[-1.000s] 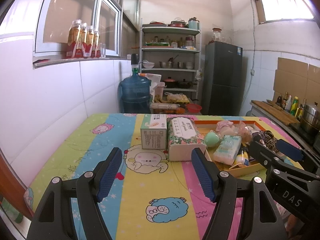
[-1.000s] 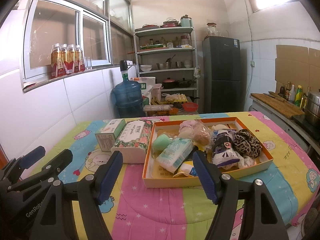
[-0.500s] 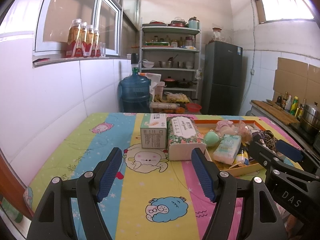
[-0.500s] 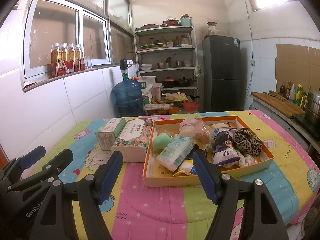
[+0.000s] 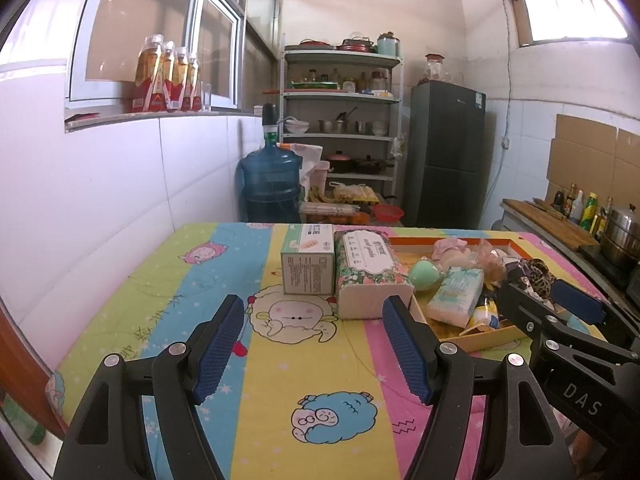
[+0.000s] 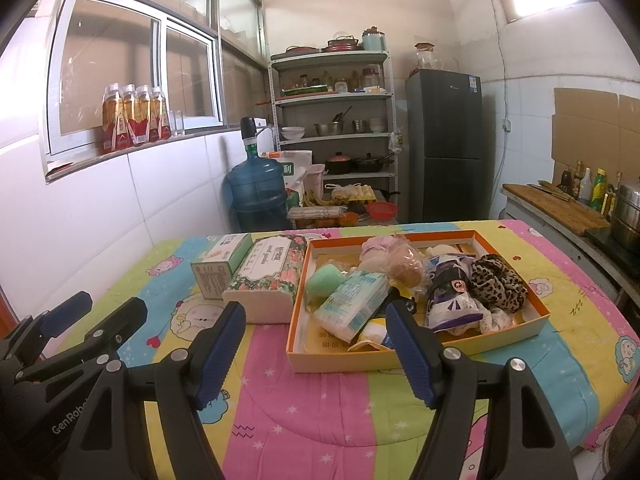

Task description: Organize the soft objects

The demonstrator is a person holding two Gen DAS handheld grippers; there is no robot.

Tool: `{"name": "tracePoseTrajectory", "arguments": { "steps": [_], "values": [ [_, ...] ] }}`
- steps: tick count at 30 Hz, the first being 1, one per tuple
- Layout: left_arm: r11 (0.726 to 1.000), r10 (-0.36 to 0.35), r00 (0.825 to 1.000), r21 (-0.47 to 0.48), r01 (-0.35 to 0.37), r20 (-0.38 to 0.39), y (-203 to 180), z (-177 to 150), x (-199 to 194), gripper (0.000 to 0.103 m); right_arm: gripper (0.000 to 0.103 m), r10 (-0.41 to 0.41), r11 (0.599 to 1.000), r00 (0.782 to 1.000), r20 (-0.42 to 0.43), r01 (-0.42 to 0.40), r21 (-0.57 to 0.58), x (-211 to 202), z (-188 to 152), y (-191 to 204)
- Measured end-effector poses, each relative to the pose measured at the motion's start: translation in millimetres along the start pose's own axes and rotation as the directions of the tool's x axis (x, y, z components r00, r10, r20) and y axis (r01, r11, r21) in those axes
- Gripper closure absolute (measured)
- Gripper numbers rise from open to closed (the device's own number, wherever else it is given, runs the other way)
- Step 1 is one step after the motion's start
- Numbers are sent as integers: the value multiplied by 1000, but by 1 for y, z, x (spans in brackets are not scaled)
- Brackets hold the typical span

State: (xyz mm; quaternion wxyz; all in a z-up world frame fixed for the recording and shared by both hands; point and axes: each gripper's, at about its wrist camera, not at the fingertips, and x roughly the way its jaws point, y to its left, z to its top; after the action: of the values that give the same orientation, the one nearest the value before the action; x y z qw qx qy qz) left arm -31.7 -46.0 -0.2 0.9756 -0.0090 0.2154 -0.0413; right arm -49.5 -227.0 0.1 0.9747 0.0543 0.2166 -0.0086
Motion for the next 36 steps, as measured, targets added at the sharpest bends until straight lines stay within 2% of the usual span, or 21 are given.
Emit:
{"name": "tracePoseTrajectory", "arguments": {
  "steps": [36],
  "values": [
    [1000, -2, 1000, -11, 2, 0, 2, -2, 2, 29, 31, 0, 1000, 1000, 0, 0, 1, 1, -1, 1]
  ]
}}
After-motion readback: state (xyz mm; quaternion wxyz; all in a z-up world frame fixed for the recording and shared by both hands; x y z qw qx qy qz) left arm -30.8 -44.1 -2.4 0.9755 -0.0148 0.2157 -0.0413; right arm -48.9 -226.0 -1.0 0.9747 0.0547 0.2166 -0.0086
